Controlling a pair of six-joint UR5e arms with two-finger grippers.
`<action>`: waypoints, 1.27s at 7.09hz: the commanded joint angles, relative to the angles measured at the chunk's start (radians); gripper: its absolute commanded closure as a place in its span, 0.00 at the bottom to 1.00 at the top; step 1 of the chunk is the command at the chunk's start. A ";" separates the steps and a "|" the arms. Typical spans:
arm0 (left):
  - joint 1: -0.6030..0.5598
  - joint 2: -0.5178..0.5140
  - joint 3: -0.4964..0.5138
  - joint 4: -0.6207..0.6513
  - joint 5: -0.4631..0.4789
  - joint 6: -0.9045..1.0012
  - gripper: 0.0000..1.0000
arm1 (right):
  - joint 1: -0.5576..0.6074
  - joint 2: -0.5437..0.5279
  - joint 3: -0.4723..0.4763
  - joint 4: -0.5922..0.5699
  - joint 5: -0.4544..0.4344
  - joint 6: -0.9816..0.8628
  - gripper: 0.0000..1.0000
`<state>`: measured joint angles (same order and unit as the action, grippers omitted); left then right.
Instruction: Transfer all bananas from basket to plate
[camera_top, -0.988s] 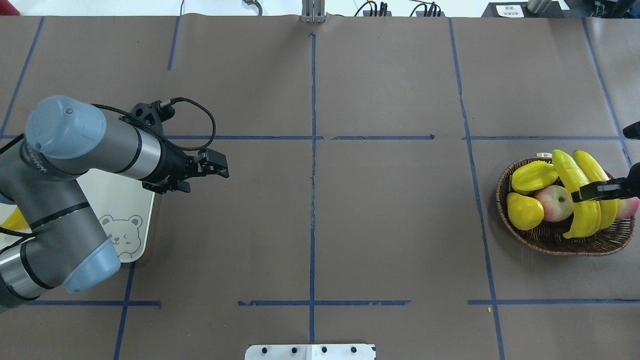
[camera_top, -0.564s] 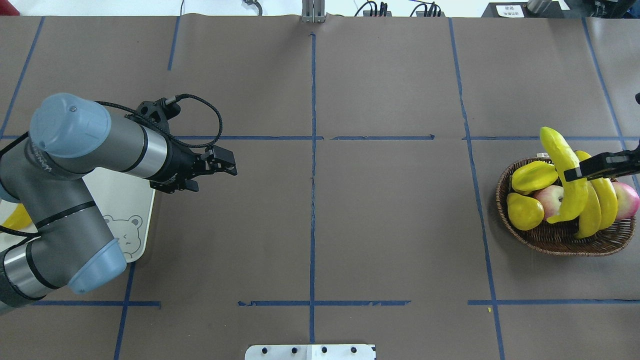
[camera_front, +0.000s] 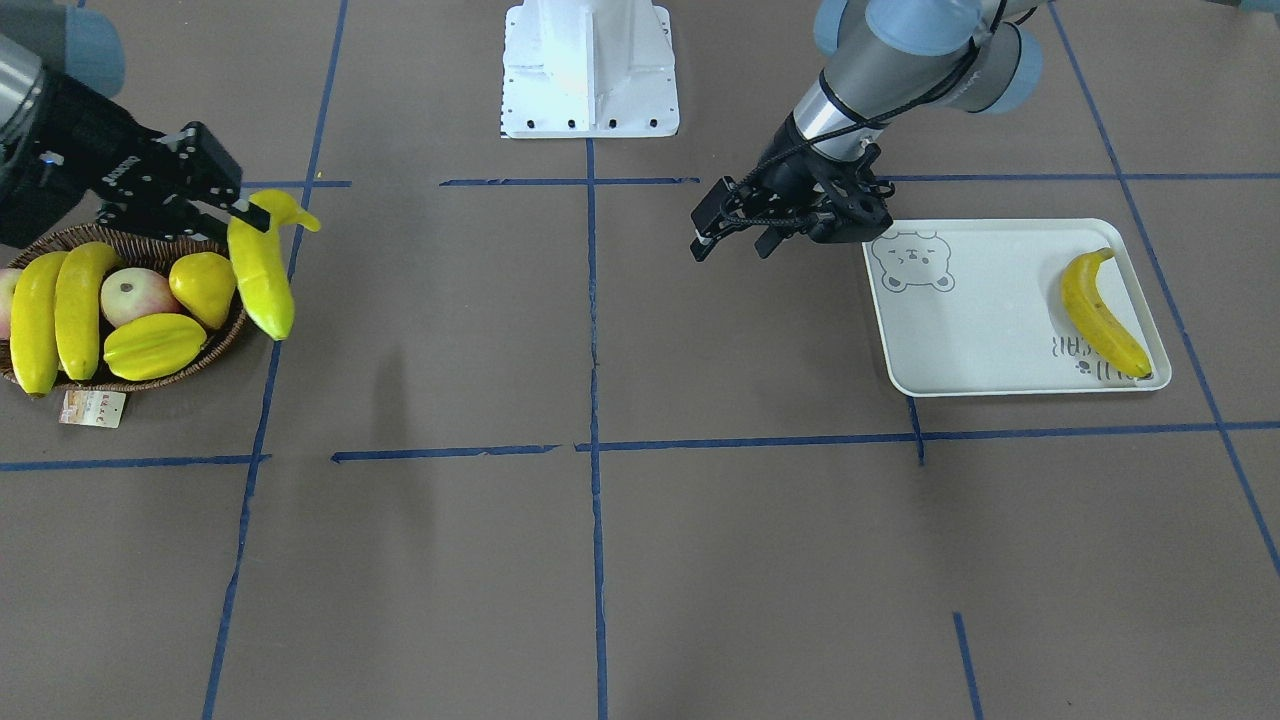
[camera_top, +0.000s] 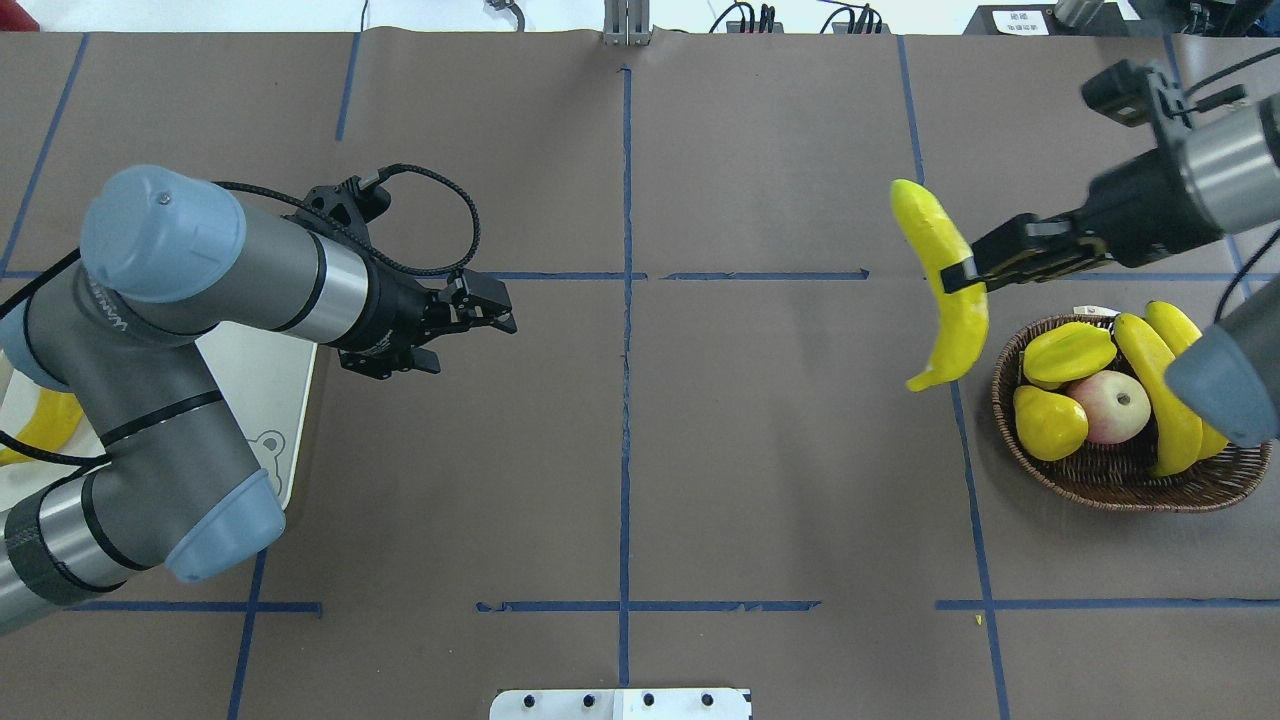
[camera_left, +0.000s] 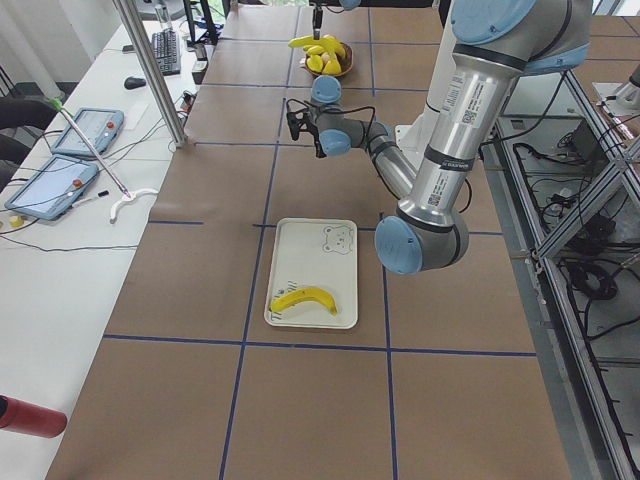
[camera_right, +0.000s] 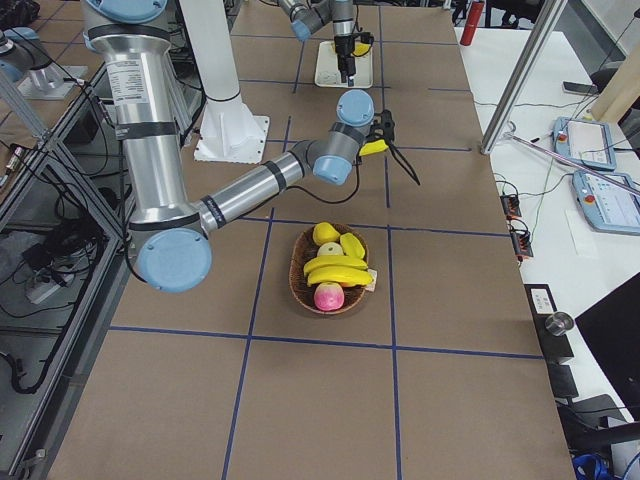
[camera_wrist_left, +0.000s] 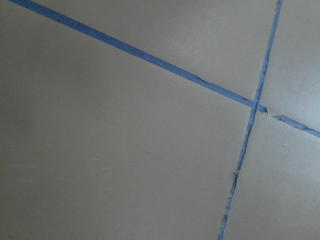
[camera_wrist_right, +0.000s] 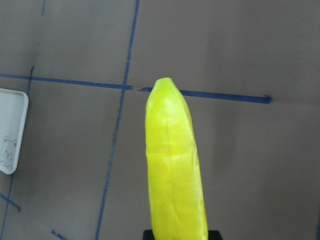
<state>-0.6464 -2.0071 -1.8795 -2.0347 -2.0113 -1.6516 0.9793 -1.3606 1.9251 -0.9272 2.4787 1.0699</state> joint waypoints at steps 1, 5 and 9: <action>0.002 -0.033 0.014 -0.165 0.029 -0.098 0.00 | -0.166 0.099 0.021 0.007 -0.169 0.132 0.99; 0.088 -0.067 0.026 -0.400 0.155 -0.278 0.01 | -0.322 0.181 0.064 0.007 -0.361 0.290 0.99; 0.091 -0.101 0.031 -0.397 0.158 -0.278 0.01 | -0.473 0.189 0.107 0.005 -0.527 0.335 0.99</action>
<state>-0.5571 -2.0999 -1.8499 -2.4316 -1.8538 -1.9295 0.5345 -1.1727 2.0279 -0.9207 1.9829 1.4025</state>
